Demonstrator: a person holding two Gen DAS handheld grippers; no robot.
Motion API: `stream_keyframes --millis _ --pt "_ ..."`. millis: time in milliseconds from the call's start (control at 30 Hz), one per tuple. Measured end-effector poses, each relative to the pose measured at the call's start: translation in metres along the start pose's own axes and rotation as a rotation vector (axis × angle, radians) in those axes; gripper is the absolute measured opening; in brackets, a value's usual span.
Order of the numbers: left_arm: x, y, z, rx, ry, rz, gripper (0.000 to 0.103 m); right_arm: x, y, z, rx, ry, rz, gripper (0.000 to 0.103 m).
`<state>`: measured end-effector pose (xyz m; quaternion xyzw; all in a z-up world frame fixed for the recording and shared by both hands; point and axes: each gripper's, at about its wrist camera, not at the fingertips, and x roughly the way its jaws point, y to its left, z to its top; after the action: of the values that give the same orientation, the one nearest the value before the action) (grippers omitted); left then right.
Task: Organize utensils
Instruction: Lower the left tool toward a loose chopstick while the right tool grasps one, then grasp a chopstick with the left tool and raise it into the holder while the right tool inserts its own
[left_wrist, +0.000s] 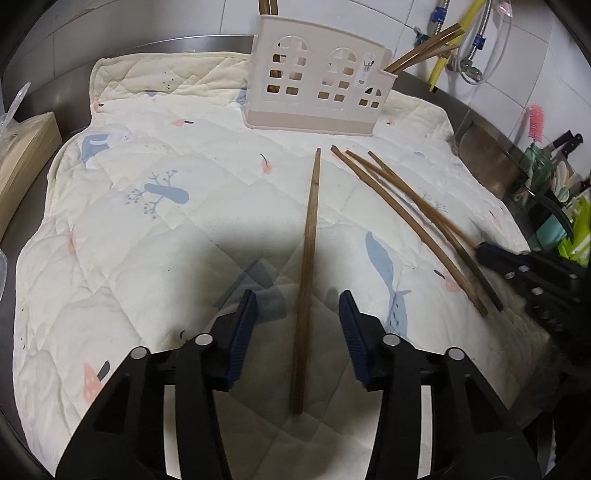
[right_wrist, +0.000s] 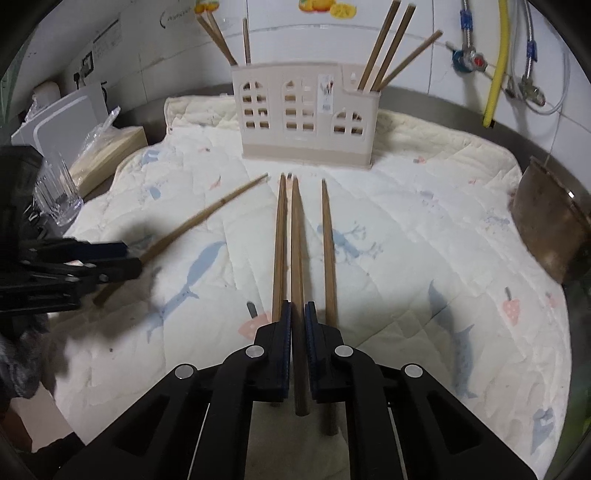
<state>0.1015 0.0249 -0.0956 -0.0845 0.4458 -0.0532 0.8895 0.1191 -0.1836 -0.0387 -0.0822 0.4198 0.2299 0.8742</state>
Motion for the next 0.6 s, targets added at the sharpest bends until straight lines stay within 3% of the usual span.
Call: stream_keyframes --millis 267,600 --pt "0.003 -0.006 0.002 0.021 0.007 0.030 0.029 -0.035 -0.003 0.024 -0.011 -0.109 -0.006 0.007" --pt "0.004 -0.012 -0.003 0.030 0.009 0.024 0.025 -0.048 0.000 0.057 -0.027 -0.165 0.000 0.007"
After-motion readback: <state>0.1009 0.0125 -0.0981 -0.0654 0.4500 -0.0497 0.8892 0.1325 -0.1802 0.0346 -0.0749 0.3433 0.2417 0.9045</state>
